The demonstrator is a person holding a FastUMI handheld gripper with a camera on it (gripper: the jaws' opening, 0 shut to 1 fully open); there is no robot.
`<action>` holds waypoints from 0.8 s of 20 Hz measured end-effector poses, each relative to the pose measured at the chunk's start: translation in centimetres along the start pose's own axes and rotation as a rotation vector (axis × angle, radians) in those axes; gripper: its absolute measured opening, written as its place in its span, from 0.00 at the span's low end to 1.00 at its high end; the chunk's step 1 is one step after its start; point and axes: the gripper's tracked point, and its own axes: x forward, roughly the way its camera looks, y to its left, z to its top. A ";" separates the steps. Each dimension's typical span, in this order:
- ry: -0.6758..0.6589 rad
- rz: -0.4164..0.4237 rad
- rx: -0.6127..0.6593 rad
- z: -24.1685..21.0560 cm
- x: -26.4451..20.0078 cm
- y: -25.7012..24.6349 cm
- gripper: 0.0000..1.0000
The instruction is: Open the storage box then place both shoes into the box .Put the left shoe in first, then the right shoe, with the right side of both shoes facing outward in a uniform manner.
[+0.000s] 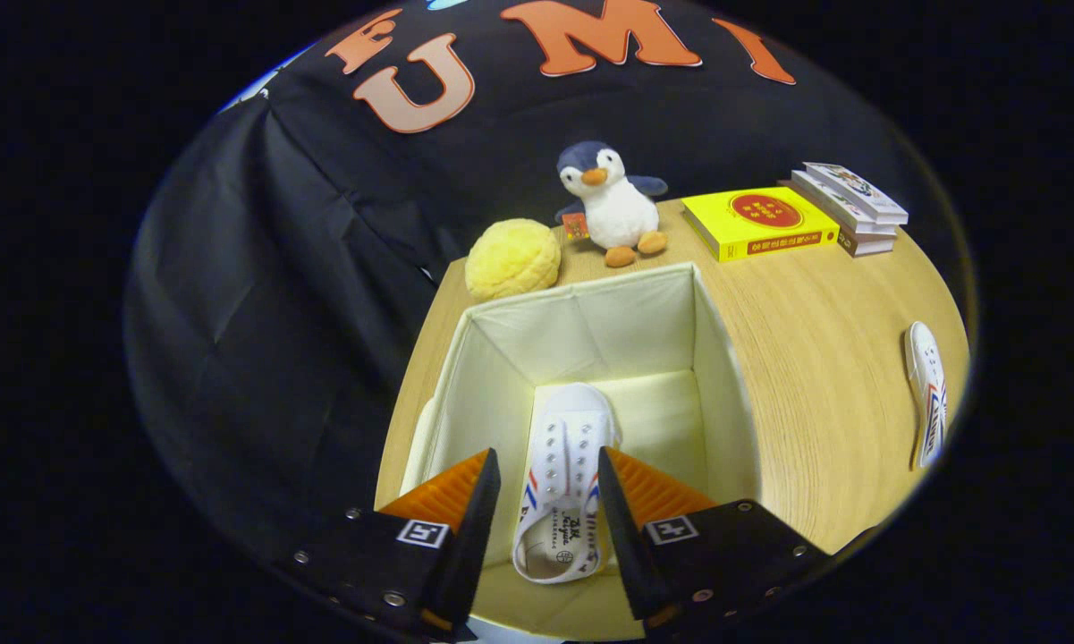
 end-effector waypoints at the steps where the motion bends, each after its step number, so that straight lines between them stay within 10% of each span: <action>1: -0.023 0.003 -0.008 0.8 -0.9 -0.5 0.80; 5: -0.100 0.004 -0.019 2.9 -4.5 -3.5 0.98; 16: -0.195 -0.229 0.124 4.1 -13.3 -26.6 0.98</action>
